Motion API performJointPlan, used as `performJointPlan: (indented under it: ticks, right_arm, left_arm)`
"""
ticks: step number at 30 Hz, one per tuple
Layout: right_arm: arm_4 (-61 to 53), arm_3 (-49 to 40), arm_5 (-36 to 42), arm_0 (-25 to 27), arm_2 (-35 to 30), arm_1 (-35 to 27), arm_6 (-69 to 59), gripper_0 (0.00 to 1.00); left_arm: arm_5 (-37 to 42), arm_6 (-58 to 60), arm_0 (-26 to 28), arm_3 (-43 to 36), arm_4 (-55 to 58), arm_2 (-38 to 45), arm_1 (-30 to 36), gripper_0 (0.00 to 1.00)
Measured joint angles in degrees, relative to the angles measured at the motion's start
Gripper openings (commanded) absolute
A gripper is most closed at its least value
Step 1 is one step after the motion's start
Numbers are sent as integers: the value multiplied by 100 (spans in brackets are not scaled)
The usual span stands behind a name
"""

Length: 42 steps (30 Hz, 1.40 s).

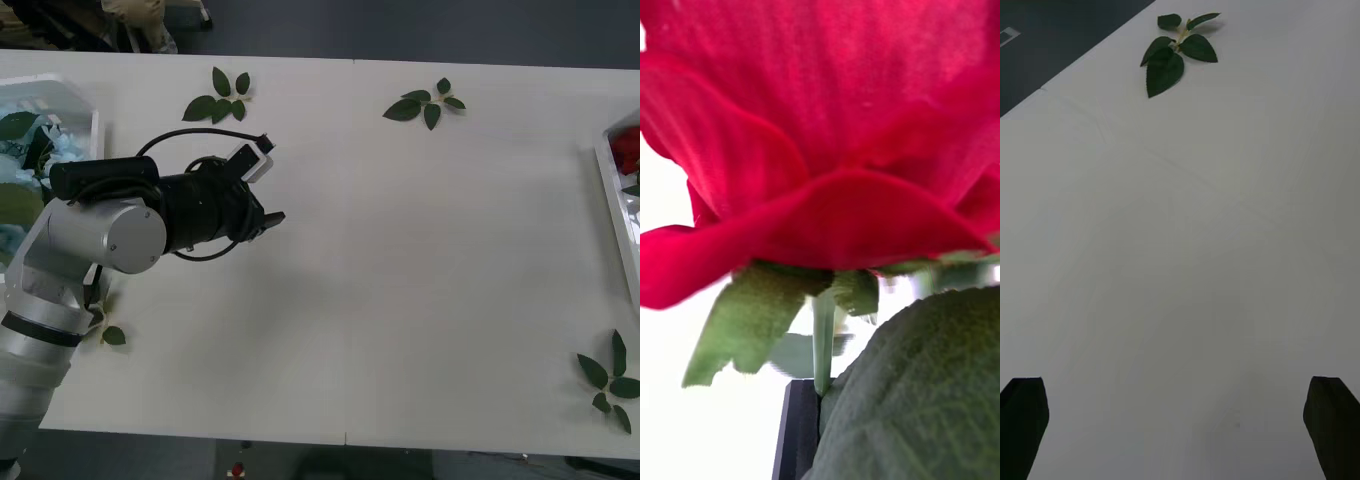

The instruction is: Put the red flowers into the right box and the blue flowers into the left box

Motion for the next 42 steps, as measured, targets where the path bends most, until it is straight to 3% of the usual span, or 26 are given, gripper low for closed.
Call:
performJointPlan:
  ticks: [9,23,25,27,29,32,36,42]
  right_arm:
    - [358,884,-691,-57,1,-20,731,0]
    - [1163,1609,-1682,-193,94,173,828,0]
    - [1163,1621,-1680,-207,244,174,828,12]
    - [1163,1621,-1680,-212,383,174,828,44]
    - [1162,1620,-1680,-212,453,174,828,64]
    - [1144,1620,-1680,-212,446,174,829,83]
    - [1056,1620,-1680,-212,414,174,835,93]
    - [643,1620,-1680,-212,415,174,966,95]
  left_arm:
    - [-27,0,0,0,11,-42,111,100]
    - [-27,0,0,0,-4,-42,111,100]
    - [-27,0,0,0,-4,-42,111,100]
    - [-27,0,0,0,-4,-42,111,100]
    - [-27,0,0,0,-4,-42,111,100]
    - [-27,0,0,0,-4,-42,111,100]
    - [-27,0,0,0,-4,-42,111,100]
    - [-27,0,0,0,-4,-42,111,100]
